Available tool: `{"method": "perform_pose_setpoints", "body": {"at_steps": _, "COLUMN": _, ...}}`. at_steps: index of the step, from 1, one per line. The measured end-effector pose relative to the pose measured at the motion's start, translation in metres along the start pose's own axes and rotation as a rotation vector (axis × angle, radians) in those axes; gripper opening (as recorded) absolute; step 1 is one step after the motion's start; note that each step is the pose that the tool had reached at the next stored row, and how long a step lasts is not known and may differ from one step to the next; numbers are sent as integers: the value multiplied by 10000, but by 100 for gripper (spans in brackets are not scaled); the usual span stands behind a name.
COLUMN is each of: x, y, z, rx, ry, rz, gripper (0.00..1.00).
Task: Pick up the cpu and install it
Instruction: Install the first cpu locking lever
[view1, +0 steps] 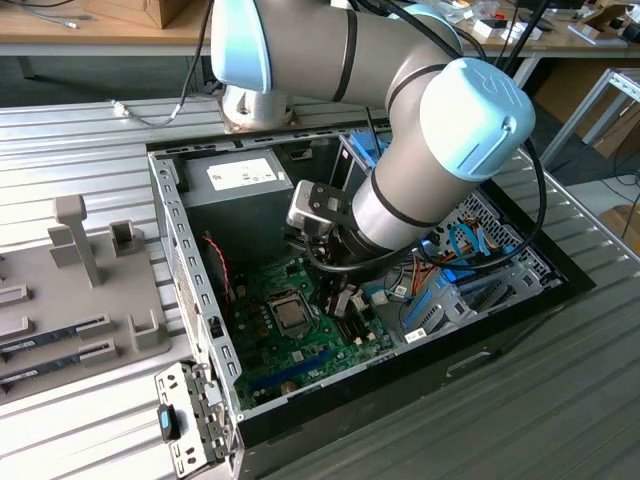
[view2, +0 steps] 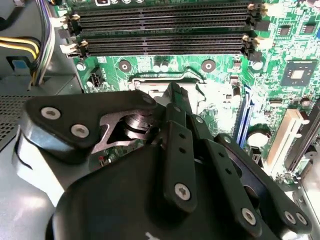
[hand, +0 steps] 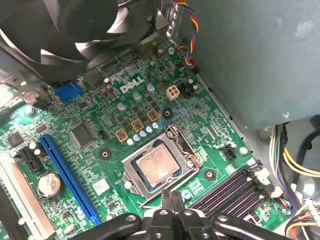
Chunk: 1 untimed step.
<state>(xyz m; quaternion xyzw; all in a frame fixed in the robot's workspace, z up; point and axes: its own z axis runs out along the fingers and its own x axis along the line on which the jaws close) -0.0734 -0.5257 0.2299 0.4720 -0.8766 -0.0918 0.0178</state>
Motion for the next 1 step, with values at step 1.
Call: {"method": "perform_pose_setpoints", "body": {"at_steps": 1, "x": 0, "y": 0, "z": 0, "rx": 0, "ry": 1, "rz": 0, "gripper": 11}}
